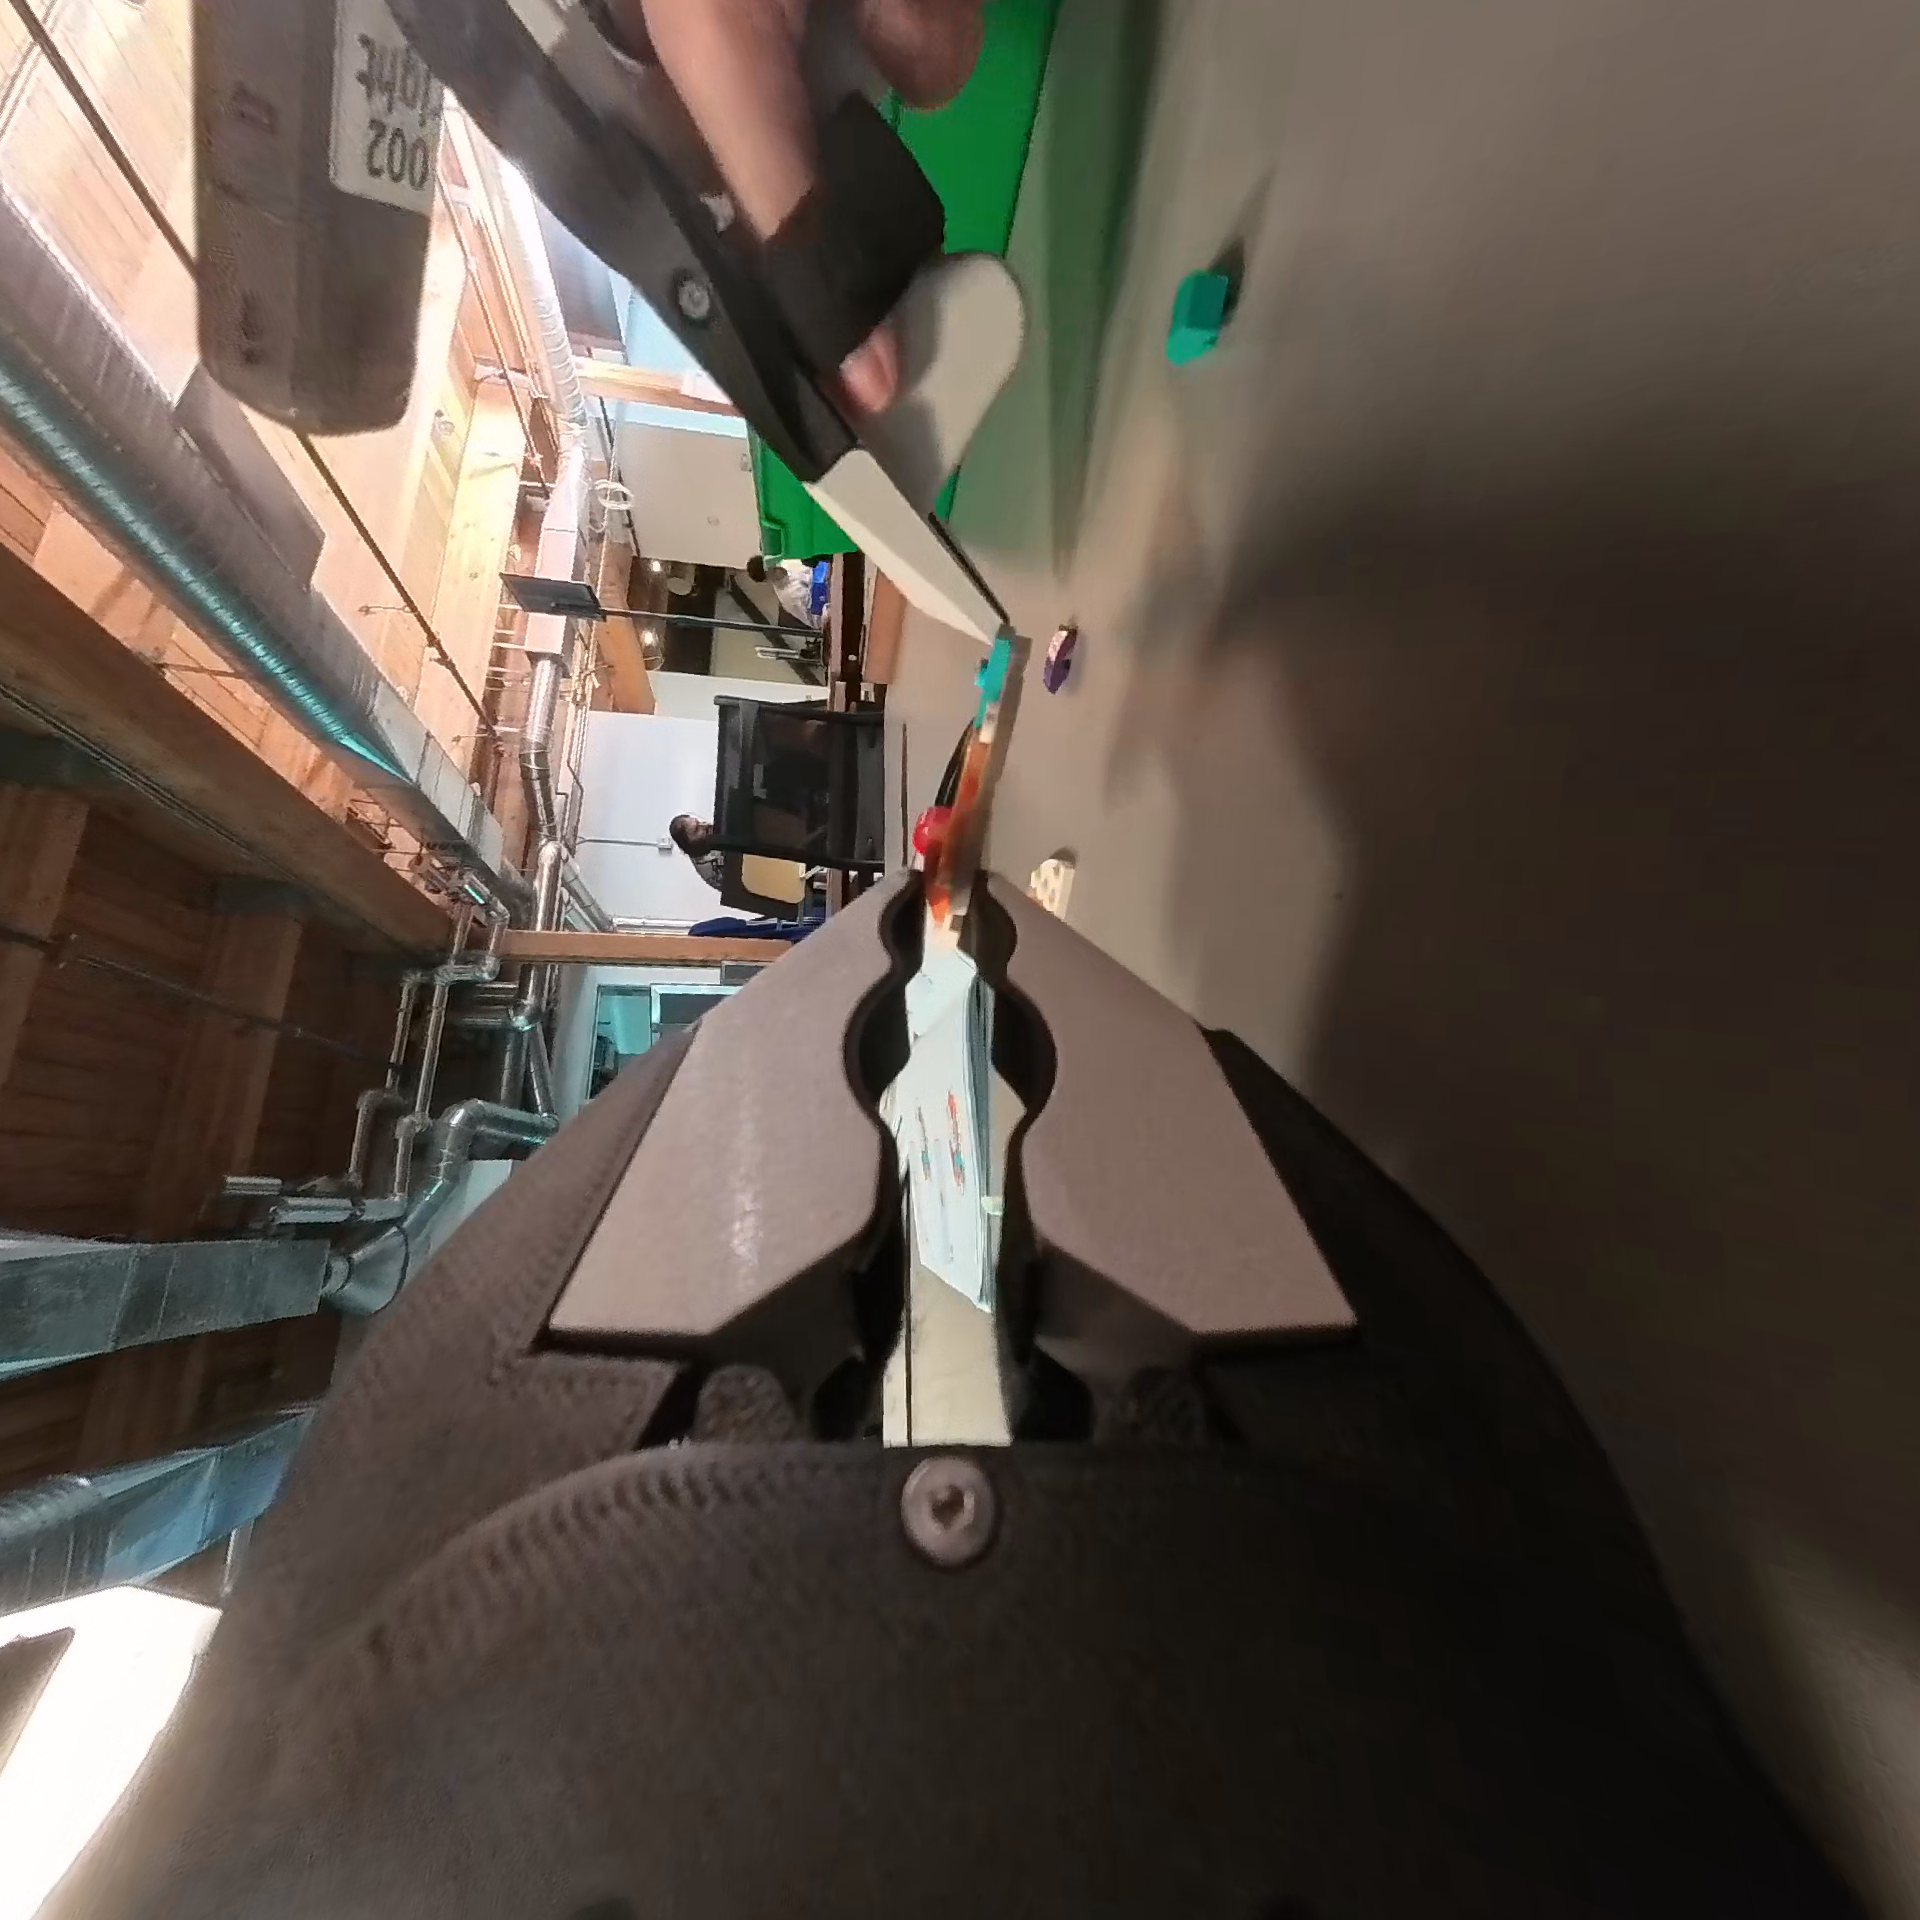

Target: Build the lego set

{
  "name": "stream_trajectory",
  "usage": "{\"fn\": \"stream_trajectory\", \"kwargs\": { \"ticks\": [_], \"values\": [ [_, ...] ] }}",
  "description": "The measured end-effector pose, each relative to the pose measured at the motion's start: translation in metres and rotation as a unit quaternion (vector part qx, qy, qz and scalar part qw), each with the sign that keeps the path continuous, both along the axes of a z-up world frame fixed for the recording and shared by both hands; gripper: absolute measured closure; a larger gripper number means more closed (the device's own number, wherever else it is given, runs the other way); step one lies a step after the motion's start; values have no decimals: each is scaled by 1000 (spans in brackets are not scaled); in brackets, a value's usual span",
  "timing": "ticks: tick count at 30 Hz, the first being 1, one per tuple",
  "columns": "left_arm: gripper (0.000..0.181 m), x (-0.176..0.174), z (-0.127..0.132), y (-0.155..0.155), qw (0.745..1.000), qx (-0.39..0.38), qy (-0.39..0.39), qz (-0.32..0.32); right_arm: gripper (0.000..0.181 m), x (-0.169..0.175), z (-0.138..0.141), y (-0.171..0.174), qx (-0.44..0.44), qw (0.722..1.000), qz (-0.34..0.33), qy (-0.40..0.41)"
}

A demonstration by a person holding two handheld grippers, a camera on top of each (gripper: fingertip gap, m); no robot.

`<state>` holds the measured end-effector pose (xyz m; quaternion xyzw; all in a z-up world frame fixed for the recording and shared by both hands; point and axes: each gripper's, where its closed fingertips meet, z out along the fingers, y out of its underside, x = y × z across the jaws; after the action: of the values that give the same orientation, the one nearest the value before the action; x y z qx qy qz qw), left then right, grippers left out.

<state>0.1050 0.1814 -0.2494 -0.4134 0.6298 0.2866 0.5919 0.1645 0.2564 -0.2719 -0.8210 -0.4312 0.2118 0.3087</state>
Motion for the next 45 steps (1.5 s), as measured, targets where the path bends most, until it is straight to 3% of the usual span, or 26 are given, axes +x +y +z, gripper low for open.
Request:
{"fn": "stream_trajectory", "kwargs": {
  "ticks": [14, 28, 45],
  "values": [
    [174, 1, -4, 0, 1000, 0, 8, -4, 167, -6, -13, -6, 31, 998, 34, -40],
    [174, -1, -5, 0, 1000, 2, 10, -4, 175, -6, -14, -5, 22, 998, 39, -46],
    [174, -2, 10, -6, 999, 7, -25, -24, 175, -7, -16, -30, 19, 989, 118, -90]
  ]
}}
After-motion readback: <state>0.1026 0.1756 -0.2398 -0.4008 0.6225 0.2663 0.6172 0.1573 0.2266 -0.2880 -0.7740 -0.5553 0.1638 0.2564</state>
